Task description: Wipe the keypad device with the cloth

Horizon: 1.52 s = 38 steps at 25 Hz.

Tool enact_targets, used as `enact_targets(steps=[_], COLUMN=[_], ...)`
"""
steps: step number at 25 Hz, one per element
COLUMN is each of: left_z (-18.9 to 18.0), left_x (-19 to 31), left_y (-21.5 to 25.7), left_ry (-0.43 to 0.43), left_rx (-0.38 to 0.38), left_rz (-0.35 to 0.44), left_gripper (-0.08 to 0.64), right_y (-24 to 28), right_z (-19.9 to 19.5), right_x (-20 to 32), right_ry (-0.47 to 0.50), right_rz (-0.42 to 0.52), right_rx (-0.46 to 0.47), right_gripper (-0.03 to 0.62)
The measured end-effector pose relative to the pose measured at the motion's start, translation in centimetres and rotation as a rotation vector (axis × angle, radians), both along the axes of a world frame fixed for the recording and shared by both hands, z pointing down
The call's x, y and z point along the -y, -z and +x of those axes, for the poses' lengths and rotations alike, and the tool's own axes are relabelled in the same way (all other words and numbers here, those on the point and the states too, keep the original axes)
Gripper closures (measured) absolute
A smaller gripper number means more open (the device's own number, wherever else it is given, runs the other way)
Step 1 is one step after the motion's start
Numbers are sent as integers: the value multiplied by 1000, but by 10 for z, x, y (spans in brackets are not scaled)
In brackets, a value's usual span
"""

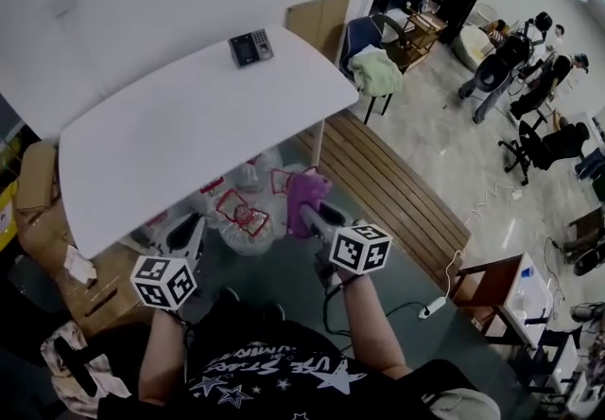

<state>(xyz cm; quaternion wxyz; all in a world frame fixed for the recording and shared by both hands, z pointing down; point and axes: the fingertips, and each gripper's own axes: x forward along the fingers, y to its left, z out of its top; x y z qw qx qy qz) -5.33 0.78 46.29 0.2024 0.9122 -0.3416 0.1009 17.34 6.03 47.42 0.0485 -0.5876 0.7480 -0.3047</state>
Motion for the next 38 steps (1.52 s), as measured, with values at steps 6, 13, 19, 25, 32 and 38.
enact_targets(steps=[6, 13, 19, 25, 32, 38], left_z=[-7, 17, 18, 5, 7, 15], left_x=[30, 88, 153, 202, 239, 251], left_y=[-11, -15, -10, -13, -23, -20], left_ry=[10, -60, -96, -120, -175, -198], left_rx=[-4, -37, -47, -63, -73, -85], left_rz=[-26, -30, -26, -47, -59, -38], left_gripper=[502, 502, 502, 502, 502, 502], right_y=[-8, 2, 16, 15, 12, 8], right_z=[-4, 16, 12, -10, -11, -7], right_x=[25, 76, 140, 179, 195, 202], right_ry=[-4, -47, -61, -82, -147, -168], right_rz=[-25, -36, -29, -57, -85, -97], right_rx=[0, -60, -100, -113, -150, -160], right_gripper=[494, 494, 494, 494, 494, 494])
